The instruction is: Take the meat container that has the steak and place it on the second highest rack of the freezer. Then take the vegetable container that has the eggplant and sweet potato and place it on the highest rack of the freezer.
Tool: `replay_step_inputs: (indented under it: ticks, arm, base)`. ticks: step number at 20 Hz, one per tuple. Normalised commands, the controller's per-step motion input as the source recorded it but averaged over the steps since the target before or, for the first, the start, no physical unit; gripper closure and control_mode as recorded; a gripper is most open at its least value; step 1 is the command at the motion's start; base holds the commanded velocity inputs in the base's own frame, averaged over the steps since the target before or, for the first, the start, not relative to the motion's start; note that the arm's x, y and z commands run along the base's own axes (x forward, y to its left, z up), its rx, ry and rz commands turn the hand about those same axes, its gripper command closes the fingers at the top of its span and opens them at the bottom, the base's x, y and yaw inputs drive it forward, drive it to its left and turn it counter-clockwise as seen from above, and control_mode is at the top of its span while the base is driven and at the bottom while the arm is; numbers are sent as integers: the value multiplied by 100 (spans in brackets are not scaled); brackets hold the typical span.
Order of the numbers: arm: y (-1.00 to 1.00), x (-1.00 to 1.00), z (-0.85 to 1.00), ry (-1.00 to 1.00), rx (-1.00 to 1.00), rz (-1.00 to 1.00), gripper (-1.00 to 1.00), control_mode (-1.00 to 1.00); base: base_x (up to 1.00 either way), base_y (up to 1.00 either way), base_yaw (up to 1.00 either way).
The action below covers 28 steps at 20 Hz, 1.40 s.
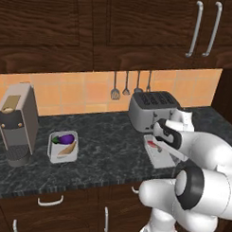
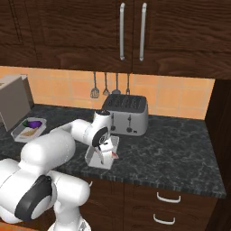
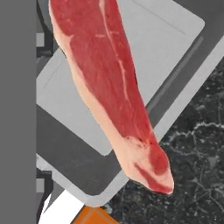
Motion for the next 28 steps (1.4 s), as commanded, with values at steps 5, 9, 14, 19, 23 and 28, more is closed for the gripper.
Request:
replay_step_inputs:
  ticks: [5,9,14,19,23,28]
  arm:
    - [-2,5,-42,0,0,-3,-100,-100]
    - [0,-15,-4,0,0,-12,-100,-100]
    - [0,-16,0,-6,0,-5,-100,-100]
    - [0,-5,15,-1,0,-9,-100,-100]
    - [0,0,35,3,0,-16,-100,-100]
    - [0,-47,-6,8,0,-14,-100,-100]
  base:
    - [0,0,0]
    - [0,0,0]
    - [0,0,0]
    - [0,0,0]
    - [0,0,0]
    - [0,0,0]
